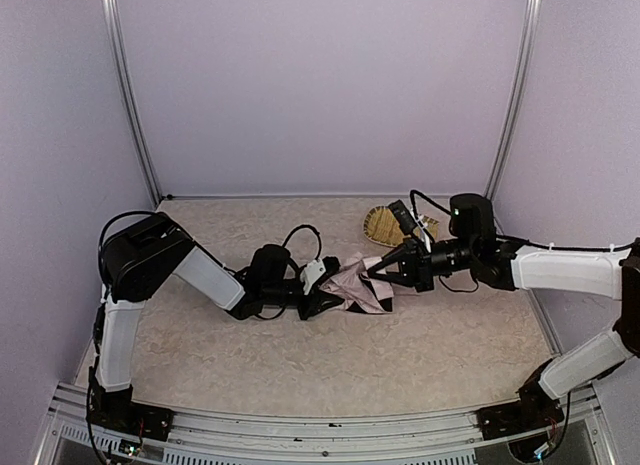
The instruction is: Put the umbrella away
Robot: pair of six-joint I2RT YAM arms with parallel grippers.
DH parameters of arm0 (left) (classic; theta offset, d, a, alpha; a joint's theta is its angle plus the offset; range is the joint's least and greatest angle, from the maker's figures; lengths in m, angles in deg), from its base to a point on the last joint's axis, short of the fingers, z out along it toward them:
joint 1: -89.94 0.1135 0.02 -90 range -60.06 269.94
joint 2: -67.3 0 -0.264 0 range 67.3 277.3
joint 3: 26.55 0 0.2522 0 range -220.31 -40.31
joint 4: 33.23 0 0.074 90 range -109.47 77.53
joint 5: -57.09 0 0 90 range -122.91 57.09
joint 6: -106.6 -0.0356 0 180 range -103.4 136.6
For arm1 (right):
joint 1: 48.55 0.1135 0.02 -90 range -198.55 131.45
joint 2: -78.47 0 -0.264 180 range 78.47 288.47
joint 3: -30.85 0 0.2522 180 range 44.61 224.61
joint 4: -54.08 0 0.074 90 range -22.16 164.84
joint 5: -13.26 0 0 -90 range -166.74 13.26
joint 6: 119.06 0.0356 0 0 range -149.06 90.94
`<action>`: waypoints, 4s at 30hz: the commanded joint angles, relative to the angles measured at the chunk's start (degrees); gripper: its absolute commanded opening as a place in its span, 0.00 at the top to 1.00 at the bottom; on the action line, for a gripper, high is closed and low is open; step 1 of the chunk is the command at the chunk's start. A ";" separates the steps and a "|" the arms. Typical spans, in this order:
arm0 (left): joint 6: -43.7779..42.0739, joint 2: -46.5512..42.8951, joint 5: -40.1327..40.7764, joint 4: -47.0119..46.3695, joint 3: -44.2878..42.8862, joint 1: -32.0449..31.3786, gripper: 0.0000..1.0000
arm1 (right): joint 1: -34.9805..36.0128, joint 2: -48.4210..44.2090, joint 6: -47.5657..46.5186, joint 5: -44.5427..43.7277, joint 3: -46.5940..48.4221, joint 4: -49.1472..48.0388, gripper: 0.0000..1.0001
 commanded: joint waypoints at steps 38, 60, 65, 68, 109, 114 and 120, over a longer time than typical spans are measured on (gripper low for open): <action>24.53 -34.76 -11.96 -9.35 1.06 -3.75 1.00 | -4.84 23.83 -2.23 2.25 -3.02 -18.39 1.00; -13.98 -16.55 -19.10 61.98 -15.69 -5.46 1.00 | -8.04 11.53 -31.22 -5.40 20.98 -10.61 1.00; -12.05 -7.36 -18.85 63.13 -18.64 -3.58 1.00 | -1.76 1.98 -34.56 -10.28 8.43 -17.73 1.00; -7.44 -3.33 -19.54 60.71 -20.11 -1.88 1.00 | 3.09 -2.39 -36.70 -13.93 1.19 -19.56 1.00; -3.36 2.05 -19.96 35.67 -9.01 4.13 0.44 | 24.69 15.51 -53.12 -49.58 -17.68 -12.37 1.00; -12.79 -0.25 -22.04 38.14 -7.49 2.90 0.39 | 24.74 16.11 -53.92 -49.89 -17.39 -12.24 1.00; -16.43 -11.18 -26.24 39.17 -3.69 4.23 0.35 | 24.69 16.36 -53.81 -49.37 -17.73 -12.58 1.00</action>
